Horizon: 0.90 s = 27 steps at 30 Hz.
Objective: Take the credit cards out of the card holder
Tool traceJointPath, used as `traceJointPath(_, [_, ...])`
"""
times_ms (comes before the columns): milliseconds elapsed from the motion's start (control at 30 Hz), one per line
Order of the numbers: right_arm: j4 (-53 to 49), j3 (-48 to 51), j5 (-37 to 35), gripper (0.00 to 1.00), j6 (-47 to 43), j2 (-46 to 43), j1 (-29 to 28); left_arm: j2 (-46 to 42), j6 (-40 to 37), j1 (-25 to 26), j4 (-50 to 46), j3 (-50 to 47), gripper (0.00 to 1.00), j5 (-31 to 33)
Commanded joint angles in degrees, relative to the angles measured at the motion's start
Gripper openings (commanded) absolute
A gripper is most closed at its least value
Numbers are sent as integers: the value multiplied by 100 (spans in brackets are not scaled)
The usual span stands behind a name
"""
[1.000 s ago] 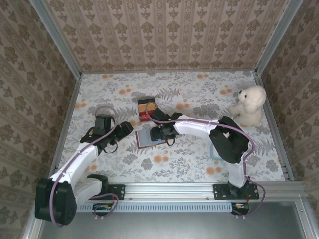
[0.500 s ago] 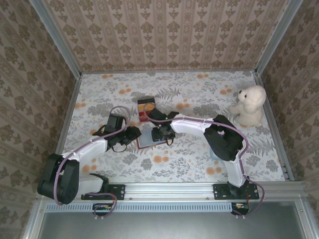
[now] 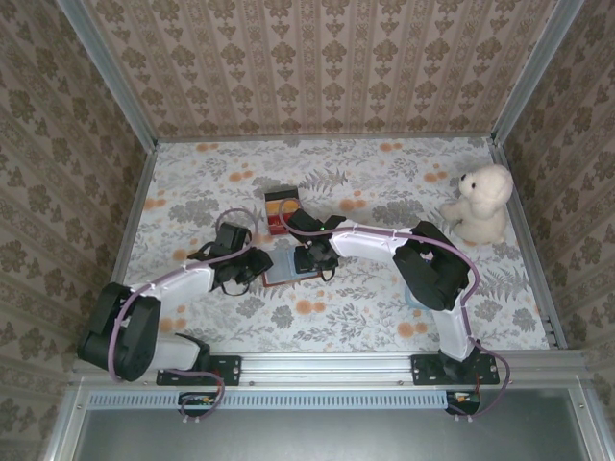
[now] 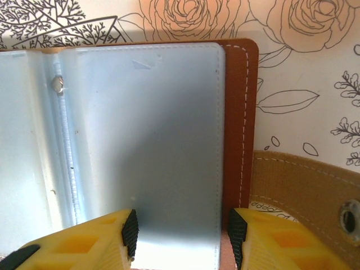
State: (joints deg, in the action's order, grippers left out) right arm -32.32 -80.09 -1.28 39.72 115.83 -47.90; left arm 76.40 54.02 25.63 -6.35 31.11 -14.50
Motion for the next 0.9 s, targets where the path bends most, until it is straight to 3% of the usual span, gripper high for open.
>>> traceJointPath(0, [-119, 238, 195, 51, 114, 95, -25, 163, 62, 15, 90, -61, 26, 24])
traceJointPath(467, [32, 424, 368, 47, 184, 106, -24, 554, -4, 207, 471, -17, 11, -351])
traceJointPath(867, [105, 446, 418, 47, 194, 150, -29, 499, -182, 223, 755, 17, 13, -819])
